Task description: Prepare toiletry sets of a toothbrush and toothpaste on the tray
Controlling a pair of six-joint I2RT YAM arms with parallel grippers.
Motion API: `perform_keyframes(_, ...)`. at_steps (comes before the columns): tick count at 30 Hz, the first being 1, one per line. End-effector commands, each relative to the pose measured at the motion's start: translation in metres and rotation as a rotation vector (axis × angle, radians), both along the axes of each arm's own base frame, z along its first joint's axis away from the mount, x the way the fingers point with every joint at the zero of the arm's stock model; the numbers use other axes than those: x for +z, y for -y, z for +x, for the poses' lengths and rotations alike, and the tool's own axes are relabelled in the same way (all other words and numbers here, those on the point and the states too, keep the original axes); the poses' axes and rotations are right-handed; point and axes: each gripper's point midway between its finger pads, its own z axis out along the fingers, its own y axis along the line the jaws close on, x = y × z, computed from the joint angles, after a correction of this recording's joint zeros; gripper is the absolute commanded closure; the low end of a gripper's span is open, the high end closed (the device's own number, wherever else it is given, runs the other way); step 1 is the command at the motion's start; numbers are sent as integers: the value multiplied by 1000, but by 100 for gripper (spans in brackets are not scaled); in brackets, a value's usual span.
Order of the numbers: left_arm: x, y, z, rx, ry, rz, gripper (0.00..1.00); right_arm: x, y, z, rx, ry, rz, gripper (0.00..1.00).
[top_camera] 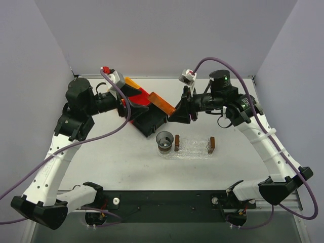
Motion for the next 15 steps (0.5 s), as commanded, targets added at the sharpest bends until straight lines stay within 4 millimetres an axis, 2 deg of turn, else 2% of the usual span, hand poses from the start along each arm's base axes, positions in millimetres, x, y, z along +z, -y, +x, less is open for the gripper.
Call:
perform_keyframes(1, 47, 17, -6, -122, -35, -229, 15, 68, -6, -17, 70, 73, 180, 100)
perform_keyframes(5, 52, 26, -23, -259, -74, -287, 14, 77, -8, -17, 73, 80, 208, 100)
perform_keyframes(6, 58, 26, -27, -283, -68, -312, 14, 77, -8, -17, 75, 76, 210, 100)
perform_keyframes(15, 60, 31, -47, -390, -94, -394, 14, 79, -15, -12, 82, 49, 236, 100)
